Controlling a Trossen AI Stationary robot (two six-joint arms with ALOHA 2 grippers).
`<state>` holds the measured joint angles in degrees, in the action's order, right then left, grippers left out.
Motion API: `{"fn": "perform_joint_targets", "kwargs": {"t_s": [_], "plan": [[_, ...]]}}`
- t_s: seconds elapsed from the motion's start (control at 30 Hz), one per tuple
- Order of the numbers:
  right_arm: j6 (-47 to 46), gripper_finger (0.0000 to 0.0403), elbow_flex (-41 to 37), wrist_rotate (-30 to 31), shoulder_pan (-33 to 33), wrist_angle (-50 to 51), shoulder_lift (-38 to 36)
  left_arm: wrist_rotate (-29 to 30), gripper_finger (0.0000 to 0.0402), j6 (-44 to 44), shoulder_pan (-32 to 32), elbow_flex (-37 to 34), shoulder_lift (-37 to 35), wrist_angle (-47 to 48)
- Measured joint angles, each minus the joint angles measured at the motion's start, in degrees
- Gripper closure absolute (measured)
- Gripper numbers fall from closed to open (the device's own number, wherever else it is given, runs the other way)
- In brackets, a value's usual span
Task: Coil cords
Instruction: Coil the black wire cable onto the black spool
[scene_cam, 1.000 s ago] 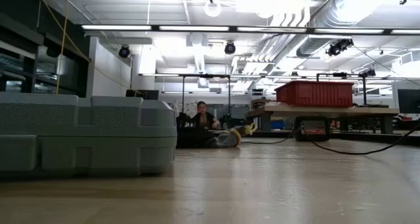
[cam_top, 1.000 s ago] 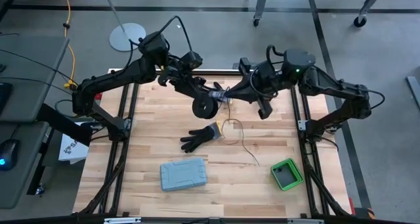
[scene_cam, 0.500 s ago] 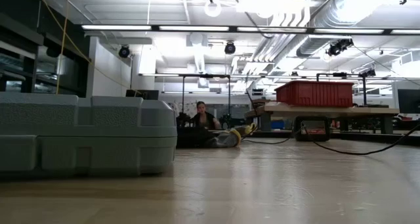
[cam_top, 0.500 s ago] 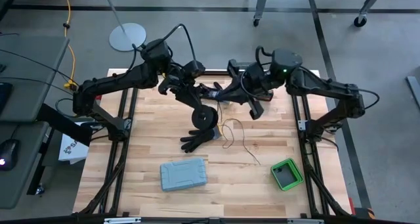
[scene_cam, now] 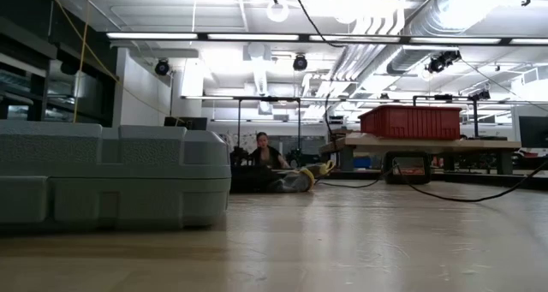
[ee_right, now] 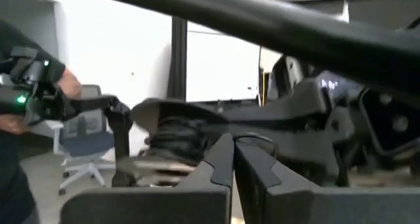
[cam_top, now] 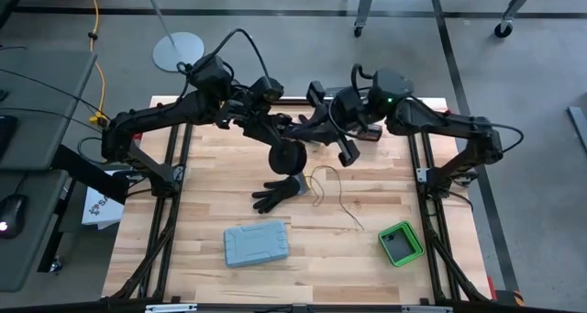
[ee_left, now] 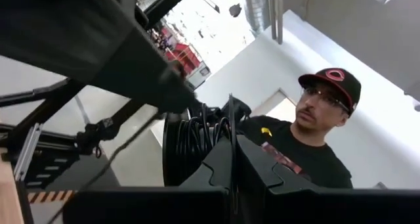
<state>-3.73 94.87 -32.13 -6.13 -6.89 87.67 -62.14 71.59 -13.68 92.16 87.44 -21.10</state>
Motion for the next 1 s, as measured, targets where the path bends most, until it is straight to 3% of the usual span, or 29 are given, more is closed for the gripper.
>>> {"fn": "perform_joint_targets", "kwargs": {"t_s": [0.33, 0.63, 1.0], "plan": [[-0.76, 0.0403, 0.0, -0.87, 0.0, -6.54, 2.01, 1.32, 0.0401, -1.18, 1.03, -0.07, -0.02, -2.12], [-2.73, 0.0403, 0.0, -1.15, 0.0, -7.95, 2.09, -0.64, 0.0402, 2.28, 1.34, -0.07, -0.08, -16.35], [0.75, 0.0403, 0.0, 3.18, -0.26, -8.07, 2.09, 4.11, 0.0402, -0.17, 2.1, -0.07, 0.14, -19.39]]}}
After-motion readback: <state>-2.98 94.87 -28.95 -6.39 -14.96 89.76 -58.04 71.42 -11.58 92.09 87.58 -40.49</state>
